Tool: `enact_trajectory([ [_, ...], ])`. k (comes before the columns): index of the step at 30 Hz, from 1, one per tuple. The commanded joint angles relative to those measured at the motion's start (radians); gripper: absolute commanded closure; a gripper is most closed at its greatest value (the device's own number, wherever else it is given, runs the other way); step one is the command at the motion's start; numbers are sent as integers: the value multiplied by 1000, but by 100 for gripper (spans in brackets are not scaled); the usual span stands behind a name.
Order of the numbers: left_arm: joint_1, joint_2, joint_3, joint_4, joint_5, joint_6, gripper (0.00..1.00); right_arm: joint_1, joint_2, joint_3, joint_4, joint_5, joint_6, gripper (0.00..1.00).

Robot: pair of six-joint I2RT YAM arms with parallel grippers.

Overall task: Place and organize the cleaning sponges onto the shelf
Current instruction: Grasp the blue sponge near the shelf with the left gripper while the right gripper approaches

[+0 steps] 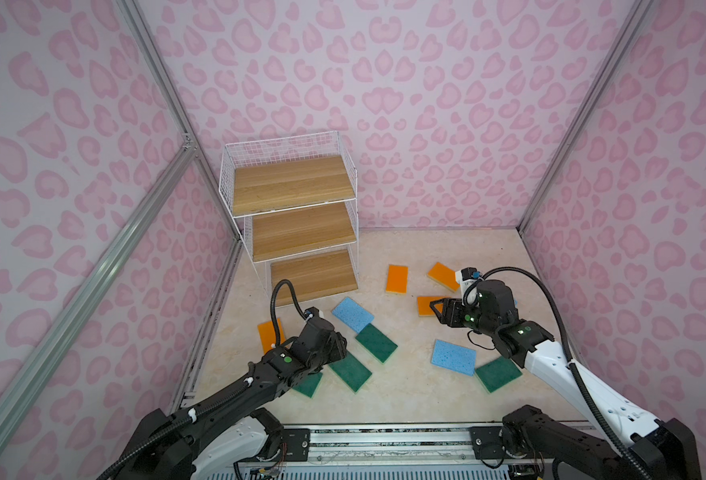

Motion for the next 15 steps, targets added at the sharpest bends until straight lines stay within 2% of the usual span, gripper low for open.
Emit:
enact_trajectory([
  [1, 27, 81, 33, 90, -27, -80, 41, 3, 34, -4, 76, -28, 29, 35],
  [9, 79, 286, 118, 200, -66, -147, 44, 3, 108, 21, 140, -24, 56, 35],
  [15, 101, 404, 191, 234, -70, -151, 46, 1, 162, 57, 145, -36, 56, 35],
])
